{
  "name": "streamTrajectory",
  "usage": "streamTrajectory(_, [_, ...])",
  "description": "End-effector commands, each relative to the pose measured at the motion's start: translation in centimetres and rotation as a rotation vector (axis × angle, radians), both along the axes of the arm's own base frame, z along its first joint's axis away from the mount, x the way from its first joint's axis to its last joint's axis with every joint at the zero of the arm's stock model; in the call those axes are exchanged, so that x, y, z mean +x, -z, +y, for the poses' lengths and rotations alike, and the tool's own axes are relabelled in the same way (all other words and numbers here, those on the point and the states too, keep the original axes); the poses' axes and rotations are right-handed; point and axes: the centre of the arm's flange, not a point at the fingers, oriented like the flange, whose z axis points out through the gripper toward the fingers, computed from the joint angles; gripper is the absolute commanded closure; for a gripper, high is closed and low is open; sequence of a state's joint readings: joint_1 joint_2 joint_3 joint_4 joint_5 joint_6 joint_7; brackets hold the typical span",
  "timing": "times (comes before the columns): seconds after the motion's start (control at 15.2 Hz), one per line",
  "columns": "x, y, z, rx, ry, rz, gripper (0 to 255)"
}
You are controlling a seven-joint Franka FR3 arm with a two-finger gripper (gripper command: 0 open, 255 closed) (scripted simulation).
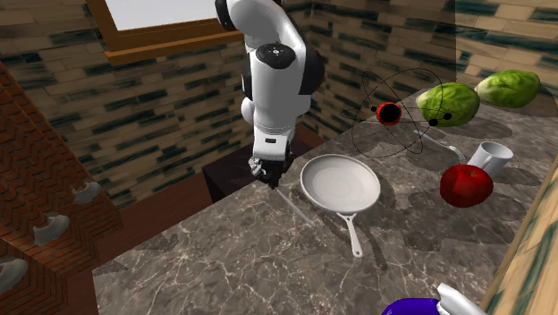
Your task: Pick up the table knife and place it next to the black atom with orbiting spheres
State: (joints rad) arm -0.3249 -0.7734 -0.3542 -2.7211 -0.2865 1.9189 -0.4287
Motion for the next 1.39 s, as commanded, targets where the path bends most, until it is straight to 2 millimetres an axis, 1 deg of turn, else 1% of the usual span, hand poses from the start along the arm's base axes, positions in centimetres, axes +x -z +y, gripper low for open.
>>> streamTrajectory(0.0, [0.1,-1.0,-0.1,0.001,0.000,0.000,255])
streamTrajectory(1.32, [0.1,-11.6,-0.1,0.001,0.000,0.000,255])
